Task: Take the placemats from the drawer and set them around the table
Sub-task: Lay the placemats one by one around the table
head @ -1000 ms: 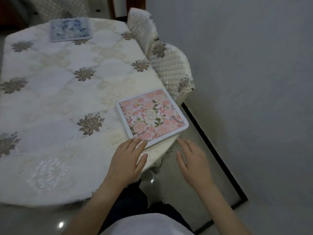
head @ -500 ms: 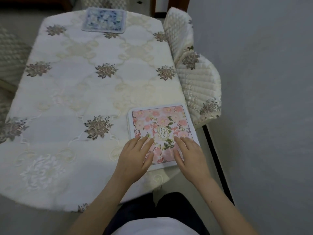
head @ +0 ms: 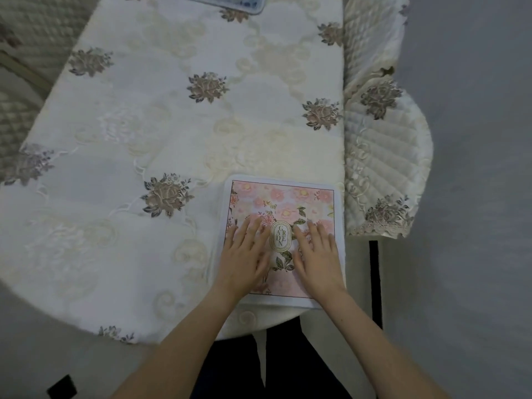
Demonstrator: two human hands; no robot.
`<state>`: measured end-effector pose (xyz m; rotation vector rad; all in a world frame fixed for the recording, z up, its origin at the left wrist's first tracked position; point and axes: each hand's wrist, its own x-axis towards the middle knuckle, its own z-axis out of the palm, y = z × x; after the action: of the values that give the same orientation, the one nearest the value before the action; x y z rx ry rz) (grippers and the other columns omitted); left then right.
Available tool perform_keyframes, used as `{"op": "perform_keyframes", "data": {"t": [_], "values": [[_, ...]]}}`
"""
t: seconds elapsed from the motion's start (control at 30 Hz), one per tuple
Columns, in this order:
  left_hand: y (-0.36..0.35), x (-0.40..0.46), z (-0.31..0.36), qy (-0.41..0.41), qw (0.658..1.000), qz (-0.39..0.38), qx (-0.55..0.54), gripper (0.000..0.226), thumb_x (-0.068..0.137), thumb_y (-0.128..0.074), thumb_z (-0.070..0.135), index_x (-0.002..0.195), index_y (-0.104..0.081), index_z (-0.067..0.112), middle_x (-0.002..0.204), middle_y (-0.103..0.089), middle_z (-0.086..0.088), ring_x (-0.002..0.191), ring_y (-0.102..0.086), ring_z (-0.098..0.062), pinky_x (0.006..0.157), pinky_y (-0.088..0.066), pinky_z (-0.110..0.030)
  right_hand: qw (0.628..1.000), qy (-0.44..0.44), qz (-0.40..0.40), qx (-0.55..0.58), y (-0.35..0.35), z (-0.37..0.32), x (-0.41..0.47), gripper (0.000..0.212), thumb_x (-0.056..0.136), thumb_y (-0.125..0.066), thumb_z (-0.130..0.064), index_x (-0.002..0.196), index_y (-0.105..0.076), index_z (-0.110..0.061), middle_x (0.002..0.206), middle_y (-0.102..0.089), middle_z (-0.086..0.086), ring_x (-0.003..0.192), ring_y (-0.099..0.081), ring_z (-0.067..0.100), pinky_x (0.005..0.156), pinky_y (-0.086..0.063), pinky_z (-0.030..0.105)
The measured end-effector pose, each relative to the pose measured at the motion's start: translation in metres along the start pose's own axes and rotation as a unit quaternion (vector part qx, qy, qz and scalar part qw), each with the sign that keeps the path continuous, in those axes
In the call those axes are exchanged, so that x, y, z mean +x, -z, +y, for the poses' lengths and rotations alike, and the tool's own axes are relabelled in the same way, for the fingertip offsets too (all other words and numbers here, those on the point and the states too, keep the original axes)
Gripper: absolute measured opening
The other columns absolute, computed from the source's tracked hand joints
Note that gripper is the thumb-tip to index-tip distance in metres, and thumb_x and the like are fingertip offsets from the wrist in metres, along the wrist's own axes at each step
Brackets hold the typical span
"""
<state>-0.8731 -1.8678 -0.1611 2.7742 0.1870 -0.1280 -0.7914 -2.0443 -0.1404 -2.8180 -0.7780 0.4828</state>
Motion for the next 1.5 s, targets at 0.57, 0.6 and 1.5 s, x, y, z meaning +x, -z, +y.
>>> {"op": "perform_keyframes", "data": {"t": [0.57, 0.6, 1.5], "values": [[-0.003, 0.005, 0.019, 0.322, 0.944, -0.017, -0.068, 0.078, 0.086, -0.057, 0.049, 0.149, -0.025, 0.015, 0.151, -0.013, -0.034, 0.139, -0.012, -0.046, 0.113, -0.017, -0.049, 0.98, -0.162, -0.077, 0.091, 0.006, 0.03, 0.006, 0.074, 0.092, -0.046, -0.057, 0.152, -0.009, -0.034, 0.154, 0.009, 0.027, 0.141, -0.01, 0.044, 0.109, -0.032, 0.051], [0.0, 0.006, 0.02, 0.328, 0.941, -0.013, -0.078, 0.076, 0.084, -0.06, 0.046, 0.146, -0.029, 0.014, 0.149, -0.017, -0.034, 0.135, -0.017, -0.046, 0.111, -0.021, -0.049, 0.98, -0.156, -0.074, 0.096, 0.009, 0.031, 0.005, 0.074, 0.092, -0.049, -0.054, 0.152, -0.012, -0.032, 0.154, 0.005, 0.027, 0.141, -0.011, 0.044, 0.109, -0.033, 0.05], [0.095, -0.057, 0.009, 0.317, 0.792, 0.167, -0.495, 0.059, 0.075, -0.063, -0.009, 0.117, -0.064, 0.032, 0.119, -0.055, 0.019, 0.065, -0.058, -0.022, 0.052, -0.048, -0.031, 0.875, -0.006, -0.061, 0.48, 0.115, 0.031, 0.004, 0.061, 0.078, -0.07, 0.005, 0.128, -0.057, -0.027, 0.127, -0.059, 0.003, 0.088, -0.07, 0.022, 0.065, -0.06, 0.031]]}}
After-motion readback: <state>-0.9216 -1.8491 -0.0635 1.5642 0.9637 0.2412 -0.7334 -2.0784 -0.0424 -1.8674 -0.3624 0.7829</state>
